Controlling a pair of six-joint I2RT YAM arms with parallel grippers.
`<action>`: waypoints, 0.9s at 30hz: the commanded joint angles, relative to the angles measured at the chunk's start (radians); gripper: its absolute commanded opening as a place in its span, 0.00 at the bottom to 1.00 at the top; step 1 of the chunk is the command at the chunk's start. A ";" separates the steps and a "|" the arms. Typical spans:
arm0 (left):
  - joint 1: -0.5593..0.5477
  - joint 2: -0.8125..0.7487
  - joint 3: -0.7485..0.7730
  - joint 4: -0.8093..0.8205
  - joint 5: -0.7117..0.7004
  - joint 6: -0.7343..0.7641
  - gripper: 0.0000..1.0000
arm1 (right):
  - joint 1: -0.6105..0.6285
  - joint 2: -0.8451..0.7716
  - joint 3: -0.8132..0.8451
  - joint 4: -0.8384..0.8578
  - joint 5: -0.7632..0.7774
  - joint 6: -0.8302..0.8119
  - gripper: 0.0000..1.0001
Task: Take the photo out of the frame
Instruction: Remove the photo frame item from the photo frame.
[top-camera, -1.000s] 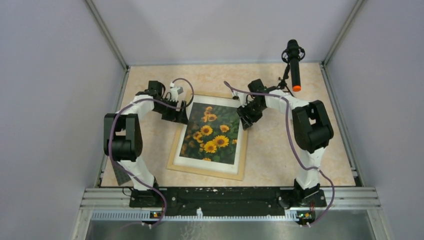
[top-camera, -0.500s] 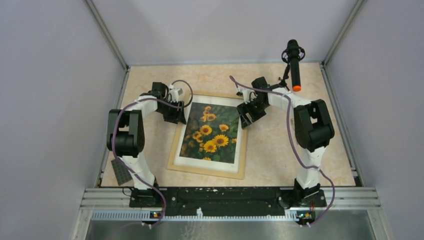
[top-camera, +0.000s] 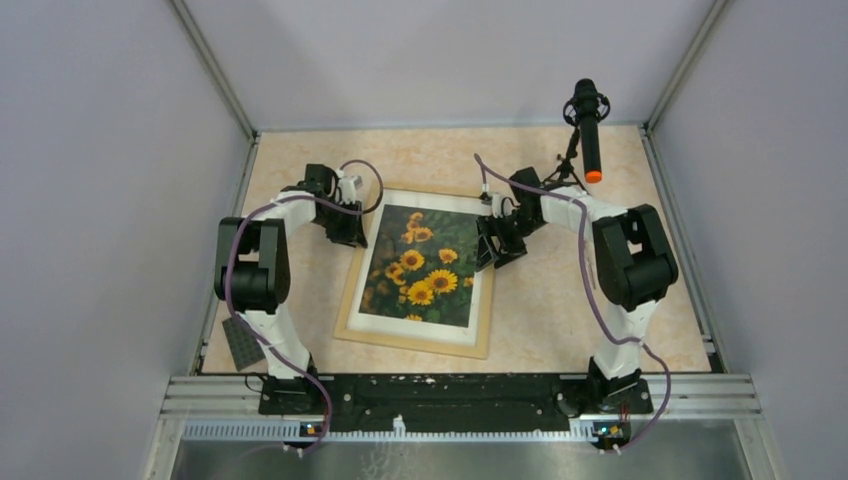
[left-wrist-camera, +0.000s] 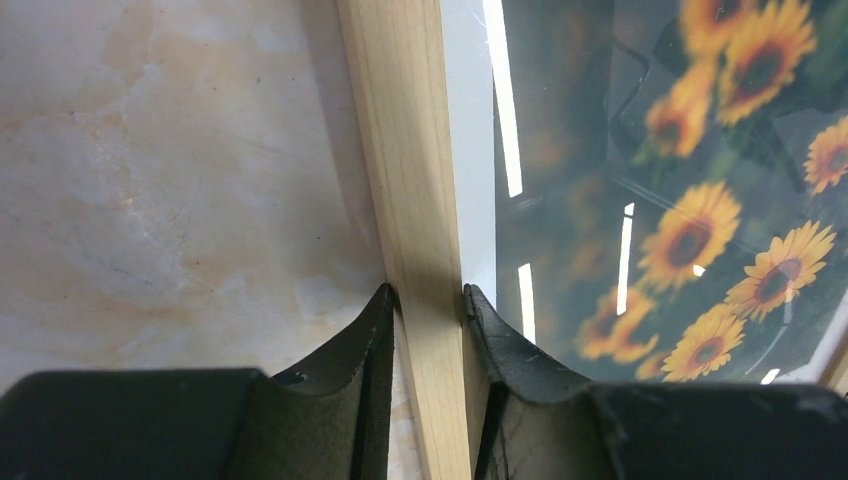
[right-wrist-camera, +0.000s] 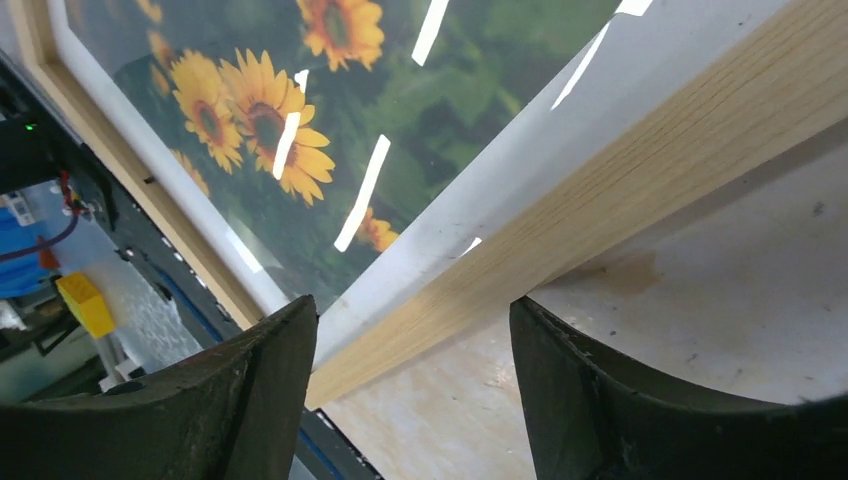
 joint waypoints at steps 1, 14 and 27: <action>-0.011 0.053 0.003 -0.043 0.153 -0.025 0.12 | -0.006 -0.037 0.025 0.036 -0.161 0.019 0.68; 0.028 0.037 0.113 -0.146 0.303 -0.040 0.00 | -0.024 -0.158 0.002 0.058 -0.201 -0.011 0.67; 0.104 0.163 0.254 -0.221 0.129 0.106 0.00 | -0.044 -0.131 -0.022 0.039 -0.071 -0.077 0.71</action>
